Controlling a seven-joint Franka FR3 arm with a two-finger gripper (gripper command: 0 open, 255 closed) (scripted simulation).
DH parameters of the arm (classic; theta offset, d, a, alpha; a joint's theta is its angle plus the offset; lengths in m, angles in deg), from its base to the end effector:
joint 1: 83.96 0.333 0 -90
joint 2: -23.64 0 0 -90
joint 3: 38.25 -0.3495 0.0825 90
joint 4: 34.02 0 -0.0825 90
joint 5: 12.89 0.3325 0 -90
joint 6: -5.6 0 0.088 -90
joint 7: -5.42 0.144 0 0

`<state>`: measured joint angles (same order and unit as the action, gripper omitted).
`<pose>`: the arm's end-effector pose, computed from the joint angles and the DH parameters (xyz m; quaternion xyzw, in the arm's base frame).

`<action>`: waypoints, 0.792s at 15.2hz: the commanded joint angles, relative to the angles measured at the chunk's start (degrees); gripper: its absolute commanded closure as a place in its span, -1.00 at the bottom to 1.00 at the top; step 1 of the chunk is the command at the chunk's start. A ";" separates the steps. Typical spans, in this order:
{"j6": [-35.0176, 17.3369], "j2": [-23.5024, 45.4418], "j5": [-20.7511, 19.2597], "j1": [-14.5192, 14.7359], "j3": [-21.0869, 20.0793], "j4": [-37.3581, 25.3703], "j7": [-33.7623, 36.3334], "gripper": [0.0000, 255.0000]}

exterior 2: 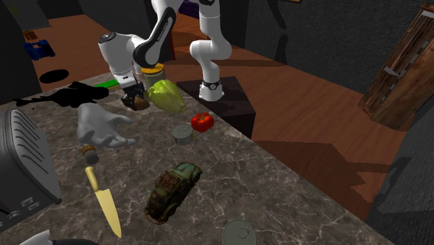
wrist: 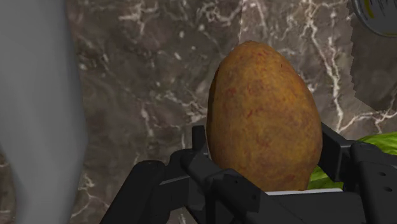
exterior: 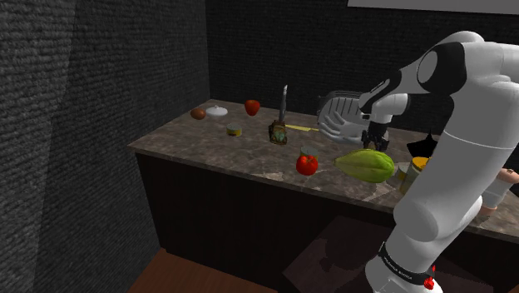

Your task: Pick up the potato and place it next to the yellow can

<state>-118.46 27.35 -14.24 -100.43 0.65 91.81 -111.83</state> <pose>0.2775 -0.4003 0.3837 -0.8532 -0.5192 0.0324 0.0388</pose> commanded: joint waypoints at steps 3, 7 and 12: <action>-3.01 2.19 1.64 -0.30 -0.13 1.25 -1.11 1.00; -3.22 2.35 1.77 -0.33 -0.16 1.33 -1.20 1.00; -3.22 2.35 1.77 -0.33 -0.16 1.33 -1.20 -1.00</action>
<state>-121.68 29.71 -12.48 -100.77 0.48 93.14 -113.02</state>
